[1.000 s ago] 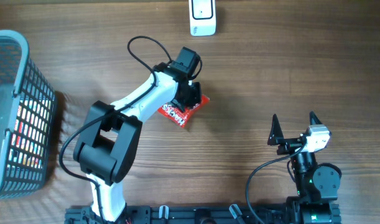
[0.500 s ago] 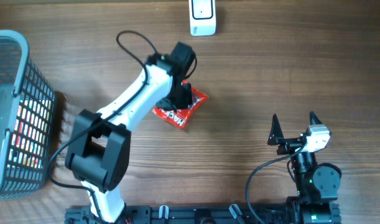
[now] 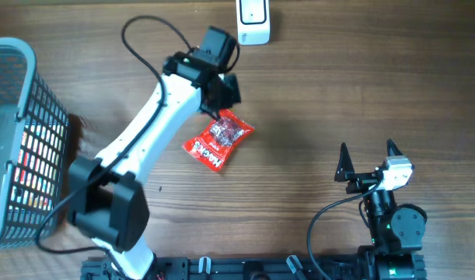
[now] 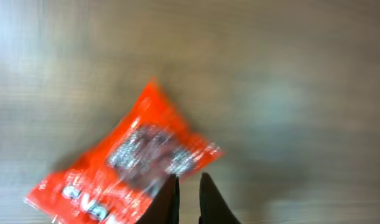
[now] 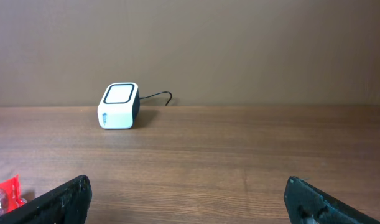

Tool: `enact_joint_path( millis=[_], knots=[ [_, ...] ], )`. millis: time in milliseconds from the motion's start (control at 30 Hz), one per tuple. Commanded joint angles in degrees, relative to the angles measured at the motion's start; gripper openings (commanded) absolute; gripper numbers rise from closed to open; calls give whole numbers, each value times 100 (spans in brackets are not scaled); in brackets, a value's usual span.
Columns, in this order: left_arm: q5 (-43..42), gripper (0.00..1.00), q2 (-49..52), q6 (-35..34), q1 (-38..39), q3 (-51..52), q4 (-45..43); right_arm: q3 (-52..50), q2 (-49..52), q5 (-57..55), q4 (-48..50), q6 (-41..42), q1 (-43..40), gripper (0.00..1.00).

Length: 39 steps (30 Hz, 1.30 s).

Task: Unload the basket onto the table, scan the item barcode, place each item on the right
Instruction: 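Carry the red candy bag to table center and release it, then reach the left gripper into the basket toward the yellow wipes pack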

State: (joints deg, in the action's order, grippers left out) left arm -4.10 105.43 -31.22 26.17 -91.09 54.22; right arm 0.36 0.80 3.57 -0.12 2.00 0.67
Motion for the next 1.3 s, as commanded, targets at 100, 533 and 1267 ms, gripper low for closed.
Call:
enact_joint_path(
  millis=[100,533,1267],
  knots=[
    [103,6,411,-85,144,739,-284,-7,-26,-55,15,-48,11,100],
    [-542,24,481,107,-92,-280,-1394,-7,-26,-55,15,-48,11,100],
    [52,100,293,1016,-7748,-1766,1182,-7,-26,-55,15,-48,11,100]
  ],
)
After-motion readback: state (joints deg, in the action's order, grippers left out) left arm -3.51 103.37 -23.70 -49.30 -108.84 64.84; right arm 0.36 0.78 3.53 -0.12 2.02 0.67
